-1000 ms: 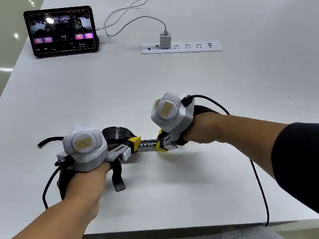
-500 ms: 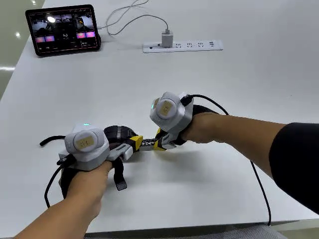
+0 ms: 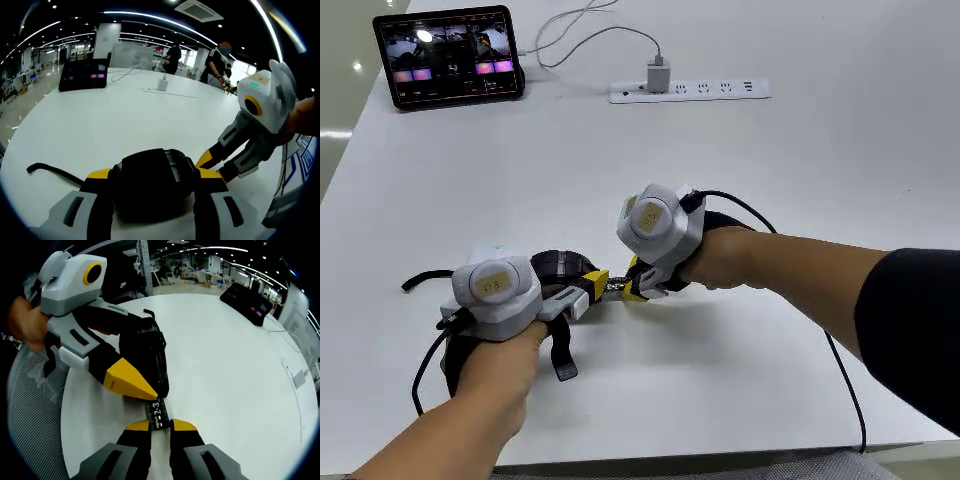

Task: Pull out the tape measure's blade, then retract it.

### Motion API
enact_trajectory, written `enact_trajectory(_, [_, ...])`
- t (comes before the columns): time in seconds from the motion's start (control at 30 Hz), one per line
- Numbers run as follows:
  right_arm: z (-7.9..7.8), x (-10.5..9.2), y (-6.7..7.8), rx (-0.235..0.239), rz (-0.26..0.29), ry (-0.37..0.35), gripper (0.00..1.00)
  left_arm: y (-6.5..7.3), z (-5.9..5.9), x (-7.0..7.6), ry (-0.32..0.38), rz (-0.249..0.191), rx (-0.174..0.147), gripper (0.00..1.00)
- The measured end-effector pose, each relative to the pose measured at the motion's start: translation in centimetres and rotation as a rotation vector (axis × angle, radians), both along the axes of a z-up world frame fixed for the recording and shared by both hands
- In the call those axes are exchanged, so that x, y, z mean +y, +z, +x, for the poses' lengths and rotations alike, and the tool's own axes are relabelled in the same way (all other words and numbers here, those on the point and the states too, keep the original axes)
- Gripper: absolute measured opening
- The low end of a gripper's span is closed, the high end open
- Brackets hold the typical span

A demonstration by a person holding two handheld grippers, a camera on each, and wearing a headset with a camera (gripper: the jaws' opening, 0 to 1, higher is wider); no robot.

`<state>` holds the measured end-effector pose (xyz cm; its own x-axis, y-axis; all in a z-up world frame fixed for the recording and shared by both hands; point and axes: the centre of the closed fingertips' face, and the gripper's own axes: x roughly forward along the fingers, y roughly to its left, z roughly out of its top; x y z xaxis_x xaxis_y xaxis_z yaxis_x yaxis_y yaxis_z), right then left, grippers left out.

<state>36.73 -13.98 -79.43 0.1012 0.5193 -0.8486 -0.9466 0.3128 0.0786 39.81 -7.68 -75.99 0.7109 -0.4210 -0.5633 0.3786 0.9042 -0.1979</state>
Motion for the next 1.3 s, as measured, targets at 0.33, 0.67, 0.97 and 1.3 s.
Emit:
enact_trajectory(0.33, [0.2, 0.4, 0.1, 0.005, 0.022, 0.019, 0.09, 0.1, -0.1, 0.0, -0.002, 0.000, 0.003, 0.60])
enact_trajectory(0.67, [0.2, 1.1, 0.2, -0.010, 0.032, 0.016, 0.09, 0.0, -0.1, 0.0, -0.004, 0.000, 0.007, 0.60])
enact_trajectory(0.97, [0.1, 1.5, 0.2, -0.004, 0.051, 0.001, 0.10, 0.0, -0.1, 0.0, -0.003, -0.004, 0.006, 0.60])
enact_trajectory(1.3, [0.0, 2.2, 0.2, -0.008, 0.066, 0.004, 0.10, 0.0, 0.0, 0.1, -0.005, -0.008, 0.007, 0.60])
